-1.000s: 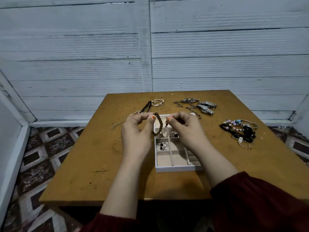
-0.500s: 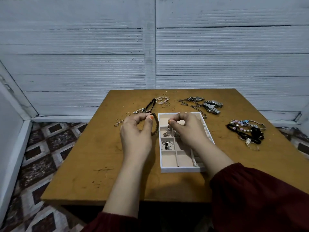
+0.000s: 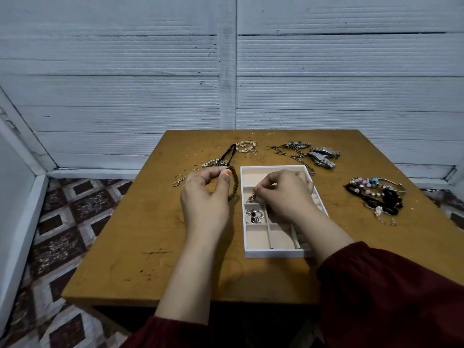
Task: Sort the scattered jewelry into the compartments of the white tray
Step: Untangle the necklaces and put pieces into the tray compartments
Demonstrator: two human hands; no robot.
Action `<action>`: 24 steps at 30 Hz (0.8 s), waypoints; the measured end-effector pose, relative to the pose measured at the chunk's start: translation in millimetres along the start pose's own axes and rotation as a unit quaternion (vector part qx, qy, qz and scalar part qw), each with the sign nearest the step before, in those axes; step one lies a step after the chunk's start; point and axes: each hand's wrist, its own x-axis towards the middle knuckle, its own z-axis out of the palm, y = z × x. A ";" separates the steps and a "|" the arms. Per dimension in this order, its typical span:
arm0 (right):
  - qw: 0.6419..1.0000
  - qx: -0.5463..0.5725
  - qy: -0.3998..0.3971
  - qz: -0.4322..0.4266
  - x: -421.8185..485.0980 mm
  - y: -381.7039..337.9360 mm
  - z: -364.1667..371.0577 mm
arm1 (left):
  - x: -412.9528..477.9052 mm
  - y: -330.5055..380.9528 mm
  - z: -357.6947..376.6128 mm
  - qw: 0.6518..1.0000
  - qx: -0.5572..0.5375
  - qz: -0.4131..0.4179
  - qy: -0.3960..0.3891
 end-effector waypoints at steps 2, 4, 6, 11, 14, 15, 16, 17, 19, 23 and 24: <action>1.000 -0.024 0.008 -0.005 0.7 -0.3 1.4 | 0.0 -0.4 0.4 1.000 -0.001 -0.001 0.000; 0.998 -0.056 0.023 -0.009 1.8 -0.9 2.6 | 0.2 -0.9 0.7 1.000 -0.001 -0.001 -0.001; 0.995 -0.090 0.034 -0.018 3.0 -1.5 4.0 | 0.1 -1.1 0.8 1.000 0.000 0.001 -0.002; 0.983 -0.169 0.046 -0.050 6.1 -5.0 7.7 | 0.4 -1.2 1.7 1.000 -0.003 0.005 0.000; 0.977 -0.198 0.047 -0.057 8.1 -8.1 7.7 | 0.8 -2.1 1.7 1.000 -0.004 0.000 0.003; 0.975 -0.208 0.045 -0.058 9.0 -8.6 7.6 | 0.9 -1.9 1.5 1.000 -0.004 -0.002 0.002; 0.973 -0.219 0.043 -0.059 9.7 -8.8 7.4 | 0.9 -1.7 1.3 1.000 -0.005 -0.004 0.002; 0.971 -0.230 0.038 -0.060 10.0 -9.1 7.4 | 1.1 -1.5 1.3 1.000 -0.007 -0.006 0.001; 0.970 -0.233 0.031 -0.063 9.9 -9.0 7.9 | 1.3 -1.1 0.8 1.000 -0.006 -0.007 0.000; 0.978 -0.186 0.051 -0.075 6.0 -7.1 8.3 | 0.4 0.7 -0.1 1.000 -0.005 -0.003 -0.003; 0.980 -0.176 0.059 -0.074 5.1 -6.3 7.6 | -0.1 1.3 0.2 1.000 -0.004 -0.002 -0.004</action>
